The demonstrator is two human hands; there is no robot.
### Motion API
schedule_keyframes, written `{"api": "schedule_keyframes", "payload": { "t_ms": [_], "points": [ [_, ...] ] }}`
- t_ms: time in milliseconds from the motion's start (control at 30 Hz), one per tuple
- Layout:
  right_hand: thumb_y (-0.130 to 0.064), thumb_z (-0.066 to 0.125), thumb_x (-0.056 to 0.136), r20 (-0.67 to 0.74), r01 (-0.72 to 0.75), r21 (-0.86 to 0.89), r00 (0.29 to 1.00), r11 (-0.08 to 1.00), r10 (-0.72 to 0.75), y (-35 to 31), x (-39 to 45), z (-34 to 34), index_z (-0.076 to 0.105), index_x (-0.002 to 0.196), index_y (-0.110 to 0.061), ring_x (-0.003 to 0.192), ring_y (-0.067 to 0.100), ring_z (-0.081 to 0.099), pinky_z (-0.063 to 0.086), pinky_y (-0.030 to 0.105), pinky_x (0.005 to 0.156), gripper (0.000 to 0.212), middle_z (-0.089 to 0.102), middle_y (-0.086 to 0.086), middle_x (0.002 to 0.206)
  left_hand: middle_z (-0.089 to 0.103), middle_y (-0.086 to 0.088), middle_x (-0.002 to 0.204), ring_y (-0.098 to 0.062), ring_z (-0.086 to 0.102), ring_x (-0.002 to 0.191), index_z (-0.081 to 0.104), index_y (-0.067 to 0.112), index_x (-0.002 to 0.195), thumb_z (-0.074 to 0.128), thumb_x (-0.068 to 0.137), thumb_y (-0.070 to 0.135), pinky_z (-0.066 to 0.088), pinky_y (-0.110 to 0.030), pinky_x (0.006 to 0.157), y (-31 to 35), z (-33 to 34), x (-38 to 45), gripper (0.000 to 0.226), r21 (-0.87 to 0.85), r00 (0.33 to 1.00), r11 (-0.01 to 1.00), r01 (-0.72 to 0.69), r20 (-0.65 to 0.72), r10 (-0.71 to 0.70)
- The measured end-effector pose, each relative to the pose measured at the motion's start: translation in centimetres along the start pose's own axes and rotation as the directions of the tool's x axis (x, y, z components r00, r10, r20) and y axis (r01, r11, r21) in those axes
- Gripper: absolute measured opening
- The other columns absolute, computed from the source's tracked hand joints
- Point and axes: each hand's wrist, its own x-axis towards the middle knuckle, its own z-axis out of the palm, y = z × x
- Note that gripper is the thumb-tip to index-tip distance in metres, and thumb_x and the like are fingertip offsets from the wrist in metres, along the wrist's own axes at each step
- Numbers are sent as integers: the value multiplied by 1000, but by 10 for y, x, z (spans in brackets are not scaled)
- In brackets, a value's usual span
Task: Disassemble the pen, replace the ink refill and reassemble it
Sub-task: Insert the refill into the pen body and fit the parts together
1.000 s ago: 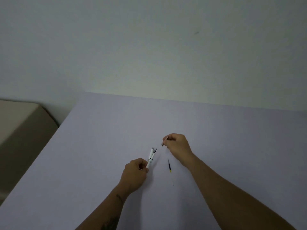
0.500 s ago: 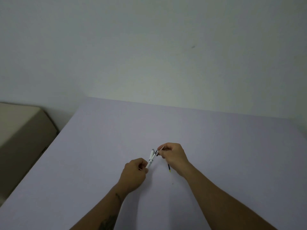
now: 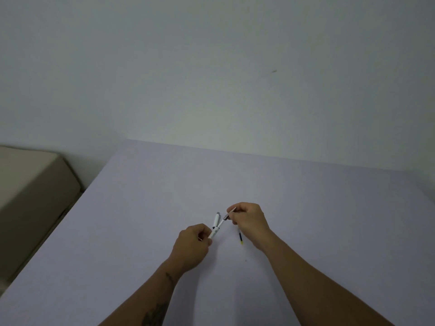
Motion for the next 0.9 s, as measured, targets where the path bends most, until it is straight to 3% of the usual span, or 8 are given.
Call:
{"api": "schedule_keyframes", "payload": {
  "t_ms": [300,400,500,633,800,900],
  "points": [
    [-6,63,82,74,-61,-25,995,998,62,6,-2,-1,76,80,-16,66,12,66,47,20,56,17,77,2,76,62,3,70,-11,50,58,70,22,85,63,85,13,44,-22,55,-3,0,-1,12,-37,1000,999,-8,8,8],
    [-6,64,78,65,-31,-92,997,995,37,8,-1,0,77,77,-16,69,15,67,56,31,65,16,77,6,78,63,2,71,-12,50,58,71,21,87,61,86,13,43,-23,55,-2,0,-2,13,-21,1000,1000,-10,-7,10],
    [-6,64,74,65,-4,-145,998,989,14,7,0,-1,77,74,-15,67,18,64,56,39,71,16,76,11,78,62,2,70,-12,48,56,70,21,86,59,87,11,42,-24,54,1,0,-2,15,-33,999,999,-22,-27,21],
    [-6,65,76,101,-23,-133,994,991,37,9,0,-1,77,76,-13,69,16,67,58,36,74,14,76,9,78,60,2,69,-12,47,55,70,19,85,60,86,10,42,-24,54,8,3,1,13,-42,998,998,-49,-34,47],
    [-6,66,79,104,-55,-75,993,996,62,15,0,-4,77,78,-12,64,13,66,52,26,61,13,76,5,74,60,1,68,-12,48,56,71,17,85,63,86,11,43,-23,55,9,8,2,10,-42,998,997,-57,-23,56],
    [-9,65,81,93,-59,-68,994,996,65,17,0,-3,75,78,-9,62,14,64,50,27,60,10,74,5,69,59,1,67,-11,47,55,71,16,85,62,86,9,42,-22,54,10,10,2,11,-39,998,997,-62,-17,61]
  ]
}}
